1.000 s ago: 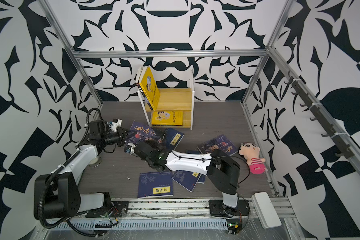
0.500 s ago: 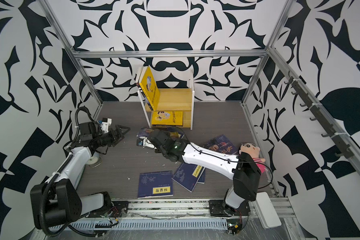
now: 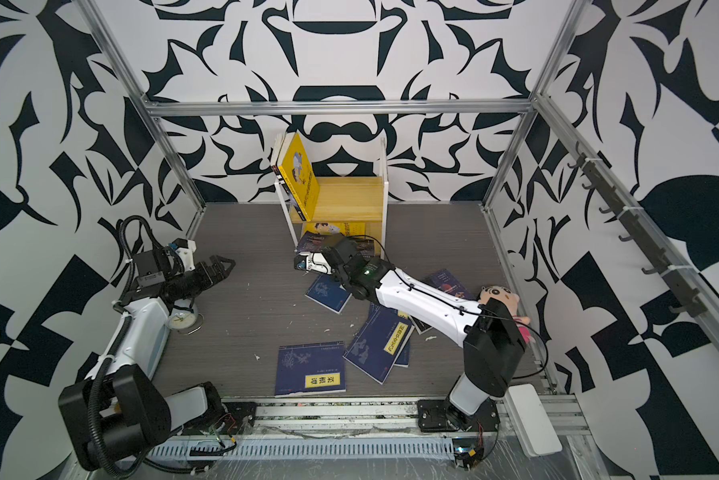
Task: Stacking books/files
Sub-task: Place the book on the bookshelf.
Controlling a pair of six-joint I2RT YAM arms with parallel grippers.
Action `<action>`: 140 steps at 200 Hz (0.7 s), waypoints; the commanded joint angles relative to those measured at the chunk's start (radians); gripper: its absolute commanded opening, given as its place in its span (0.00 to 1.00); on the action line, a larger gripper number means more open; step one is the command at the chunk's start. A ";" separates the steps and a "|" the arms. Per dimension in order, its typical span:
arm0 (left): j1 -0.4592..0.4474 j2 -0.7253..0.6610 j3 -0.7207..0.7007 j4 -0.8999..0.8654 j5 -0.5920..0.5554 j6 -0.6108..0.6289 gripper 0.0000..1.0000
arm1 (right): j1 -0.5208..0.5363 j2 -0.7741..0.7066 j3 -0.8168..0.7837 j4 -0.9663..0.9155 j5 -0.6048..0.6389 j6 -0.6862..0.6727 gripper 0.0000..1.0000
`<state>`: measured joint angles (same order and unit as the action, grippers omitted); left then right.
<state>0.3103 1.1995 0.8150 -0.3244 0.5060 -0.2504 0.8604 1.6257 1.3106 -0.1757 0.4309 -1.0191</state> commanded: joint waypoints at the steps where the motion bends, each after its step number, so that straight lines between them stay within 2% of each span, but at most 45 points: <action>1: 0.003 -0.013 0.021 -0.032 -0.018 0.042 1.00 | -0.015 0.010 -0.011 0.250 0.022 -0.063 0.00; 140: 0.005 -0.008 0.012 -0.025 -0.017 0.066 1.00 | -0.095 0.253 -0.004 0.702 0.008 -0.310 0.00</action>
<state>0.3103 1.1995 0.8154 -0.3340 0.4923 -0.2001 0.7708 1.8874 1.2713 0.3244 0.4198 -1.2701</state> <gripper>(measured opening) 0.997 0.104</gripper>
